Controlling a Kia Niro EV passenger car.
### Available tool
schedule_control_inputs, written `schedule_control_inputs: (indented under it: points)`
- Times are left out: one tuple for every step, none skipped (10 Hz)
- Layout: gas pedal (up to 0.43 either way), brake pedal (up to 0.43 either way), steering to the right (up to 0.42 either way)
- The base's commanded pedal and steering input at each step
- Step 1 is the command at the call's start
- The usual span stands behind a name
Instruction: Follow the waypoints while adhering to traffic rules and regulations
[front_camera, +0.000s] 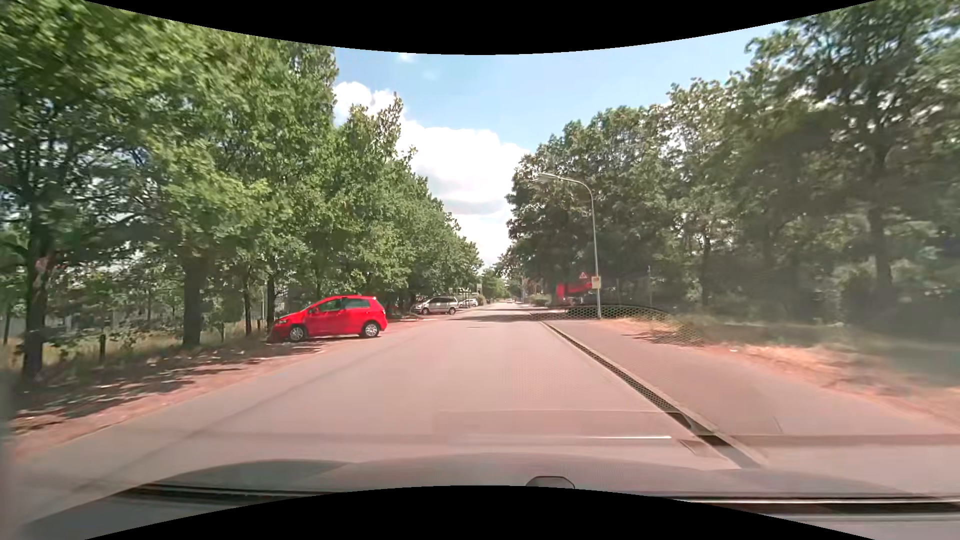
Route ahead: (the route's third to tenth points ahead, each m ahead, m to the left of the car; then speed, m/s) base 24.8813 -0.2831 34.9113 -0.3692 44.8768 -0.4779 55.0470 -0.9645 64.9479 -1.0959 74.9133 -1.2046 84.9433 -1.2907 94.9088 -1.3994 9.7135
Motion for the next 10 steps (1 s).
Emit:
schedule_control_inputs:
  points:
    - [0.028, 0.0, -0.004]
    - [0.028, 0.0, -0.004]
    - [0.028, 0.0, -0.004]
    - [0.028, 0.0, -0.004]
    - [0.028, 0.0, -0.004]
    - [0.028, 0.0, -0.004]
    - [0.028, 0.0, -0.004]
    - [0.028, 0.0, -0.004]
    - [0.028, 0.0, -0.004]
    - [0.028, 0.0, -0.004]
